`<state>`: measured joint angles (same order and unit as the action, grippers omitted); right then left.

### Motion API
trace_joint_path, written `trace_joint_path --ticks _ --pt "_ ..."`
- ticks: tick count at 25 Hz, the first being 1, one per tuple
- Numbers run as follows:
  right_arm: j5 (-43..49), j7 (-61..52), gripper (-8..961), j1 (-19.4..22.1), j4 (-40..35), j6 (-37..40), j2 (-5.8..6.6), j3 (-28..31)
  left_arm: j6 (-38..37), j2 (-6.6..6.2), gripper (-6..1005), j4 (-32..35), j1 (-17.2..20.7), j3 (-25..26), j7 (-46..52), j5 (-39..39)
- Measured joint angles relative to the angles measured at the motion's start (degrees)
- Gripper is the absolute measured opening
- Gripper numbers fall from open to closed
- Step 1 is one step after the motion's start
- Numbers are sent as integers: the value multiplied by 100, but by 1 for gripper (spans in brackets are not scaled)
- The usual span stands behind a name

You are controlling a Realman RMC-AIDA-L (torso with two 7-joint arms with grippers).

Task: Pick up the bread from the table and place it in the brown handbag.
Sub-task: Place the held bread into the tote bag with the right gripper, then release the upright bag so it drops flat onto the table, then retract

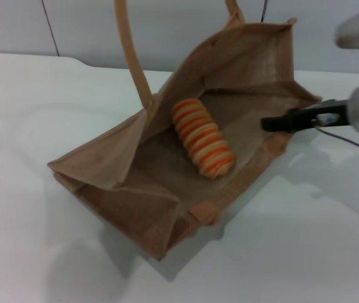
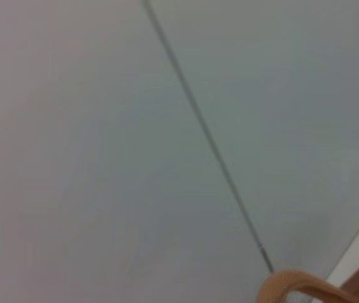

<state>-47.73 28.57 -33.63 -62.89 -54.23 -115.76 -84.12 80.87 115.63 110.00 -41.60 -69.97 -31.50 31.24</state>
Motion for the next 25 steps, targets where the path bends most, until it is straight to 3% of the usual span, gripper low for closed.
trace_joint_path --ticks 3,9,20,25 --pt "25 257 703 329 -337 -272 -12 426 -118 -5 162 -78 104 106 -52 -25" --pt "242 334 701 852 -994 -205 -23 714 -420 -5 164 -363 241 245 -108 -15" --pt "603 400 703 930 -653 129 -25 1285 -837 56 166 -482 374 223 -470 233" --pt "587 403 702 914 -610 292 -26 1289 -1068 56 167 -530 489 264 -785 954"
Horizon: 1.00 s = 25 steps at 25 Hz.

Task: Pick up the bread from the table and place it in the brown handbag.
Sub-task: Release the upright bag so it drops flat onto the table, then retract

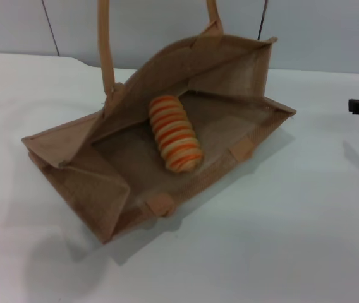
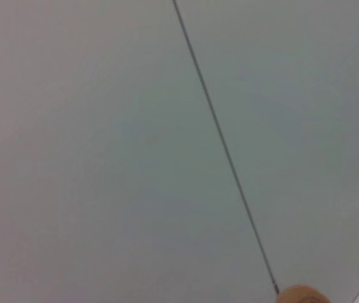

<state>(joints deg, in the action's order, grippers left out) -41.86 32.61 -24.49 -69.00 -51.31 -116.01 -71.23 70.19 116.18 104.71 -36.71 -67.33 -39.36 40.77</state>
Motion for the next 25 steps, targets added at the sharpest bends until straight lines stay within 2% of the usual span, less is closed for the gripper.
trace_joint_path --ticks 5,8,19,25 --pt "-27 1 702 55 16 325 -8 4 -100 -10 364 -155 30 117 -69 227" --pt "-36 1 702 62 28 438 -9 5 -101 -6 635 -204 30 157 -79 279" --pt "-42 1 702 17 196 527 -9 4 -79 -46 631 -465 16 386 -462 1410" --pt "-41 0 703 10 279 576 0 4 -41 -54 628 -615 24 393 -625 1660"
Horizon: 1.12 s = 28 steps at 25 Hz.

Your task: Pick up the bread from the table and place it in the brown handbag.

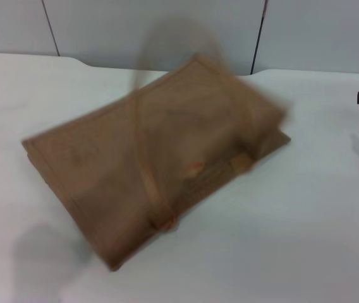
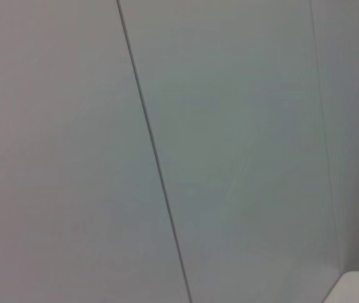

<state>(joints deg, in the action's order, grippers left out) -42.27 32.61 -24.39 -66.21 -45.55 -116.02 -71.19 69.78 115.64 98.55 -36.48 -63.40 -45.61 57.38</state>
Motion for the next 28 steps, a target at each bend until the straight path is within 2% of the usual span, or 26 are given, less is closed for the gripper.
trace_joint_path --ticks 5,10,13,16,21,24,28 --pt "5 0 702 -11 36 11 1 0 -18 -21 626 -167 5 7 -140 263" --pt "2 0 702 40 51 288 -21 -31 -224 60 624 -147 225 116 -422 240" --pt "-134 12 702 250 -20 813 -47 -152 -718 65 623 -162 531 129 -580 234" --pt "-625 191 702 508 -16 1732 -52 -465 -1400 77 621 -208 928 59 -946 512" --pt "-1596 905 701 646 406 3105 -56 -871 -2516 85 618 -797 1473 -145 -2103 1606" --pt "-2069 1161 702 716 620 4093 -55 -1461 -2888 85 616 -1315 1690 -219 -3056 2450" --pt "-2214 1114 703 875 745 5619 -51 -2459 -2938 93 616 -2170 1811 -251 -4960 4095"
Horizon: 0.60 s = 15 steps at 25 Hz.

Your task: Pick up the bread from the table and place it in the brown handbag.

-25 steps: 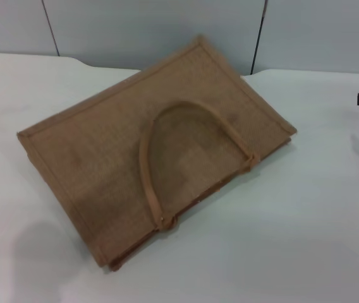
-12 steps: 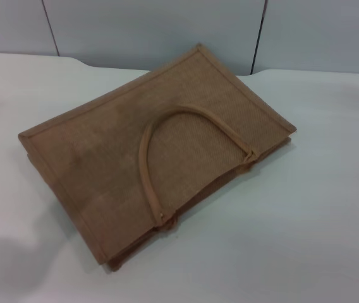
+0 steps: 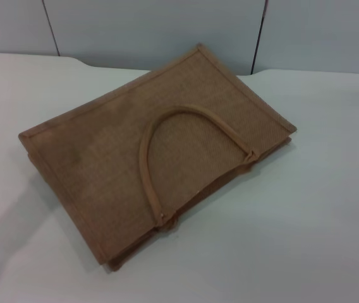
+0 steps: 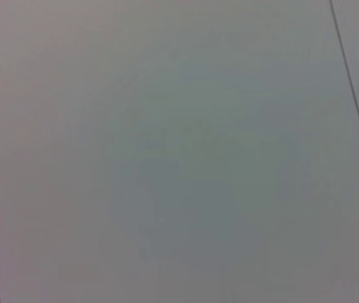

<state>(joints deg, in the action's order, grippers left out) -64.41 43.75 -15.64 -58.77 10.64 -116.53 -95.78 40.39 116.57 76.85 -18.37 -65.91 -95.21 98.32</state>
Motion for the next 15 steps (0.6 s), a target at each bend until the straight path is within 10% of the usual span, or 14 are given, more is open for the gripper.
trace_joint_path --ticks 15 --pt "45 -2546 703 -895 2622 2808 28 -2022 -76 39 617 -2563 -164 -699 -3994 3036"
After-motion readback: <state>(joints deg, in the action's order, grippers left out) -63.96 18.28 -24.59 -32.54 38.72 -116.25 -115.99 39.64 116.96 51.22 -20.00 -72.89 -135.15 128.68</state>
